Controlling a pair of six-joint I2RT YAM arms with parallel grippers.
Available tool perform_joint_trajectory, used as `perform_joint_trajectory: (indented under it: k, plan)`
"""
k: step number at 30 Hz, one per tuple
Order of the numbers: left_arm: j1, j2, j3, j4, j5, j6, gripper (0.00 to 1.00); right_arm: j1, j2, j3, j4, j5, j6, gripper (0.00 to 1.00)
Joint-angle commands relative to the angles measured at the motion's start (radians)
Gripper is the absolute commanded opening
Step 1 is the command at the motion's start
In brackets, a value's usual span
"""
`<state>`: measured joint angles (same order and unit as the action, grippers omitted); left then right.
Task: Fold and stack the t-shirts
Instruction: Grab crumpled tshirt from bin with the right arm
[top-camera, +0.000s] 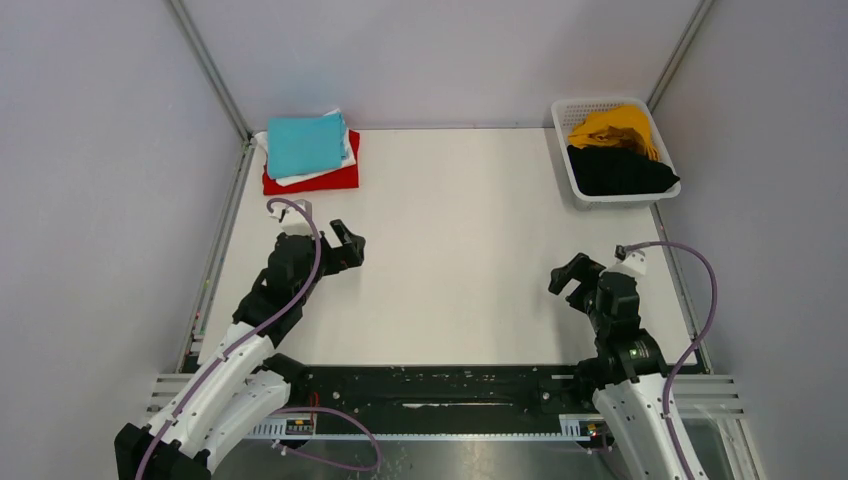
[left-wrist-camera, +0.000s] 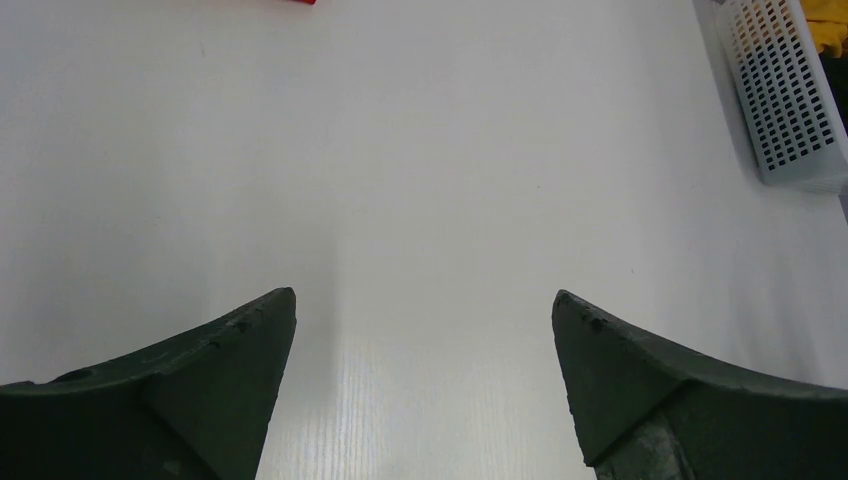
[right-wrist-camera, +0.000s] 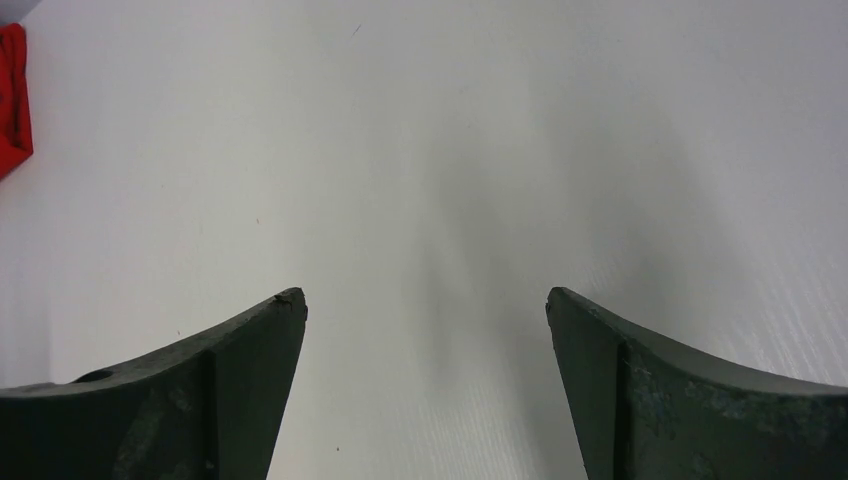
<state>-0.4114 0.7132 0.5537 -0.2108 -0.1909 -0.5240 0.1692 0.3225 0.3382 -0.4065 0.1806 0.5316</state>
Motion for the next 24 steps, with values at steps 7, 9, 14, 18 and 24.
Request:
perform_joint_trajectory:
  k: [7, 9, 14, 18, 24]
  plan:
    - [-0.003, -0.006, 0.008, 0.06, 0.019, 0.01, 0.99, -0.003, 0.34, 0.297, 0.154, 0.045, -0.083, 0.98]
    - [-0.003, -0.002, 0.005, 0.064, 0.017, 0.011, 0.99, -0.01, 0.473, 0.401, 0.156, 0.057, -0.117, 0.98]
    - [-0.003, 0.014, 0.003, 0.076, 0.014, 0.014, 0.99, -0.106, 0.813, 0.695, 0.106, 0.061, -0.164, 0.98]
    - [-0.002, 0.036, 0.01, 0.087, 0.01, 0.017, 0.99, -0.225, 1.063, 0.968, 0.04, 0.046, -0.183, 0.99]
    - [-0.003, 0.072, 0.019, 0.108, 0.006, 0.018, 0.99, -0.29, 1.46, 1.448, -0.121, 0.065, -0.293, 0.99]
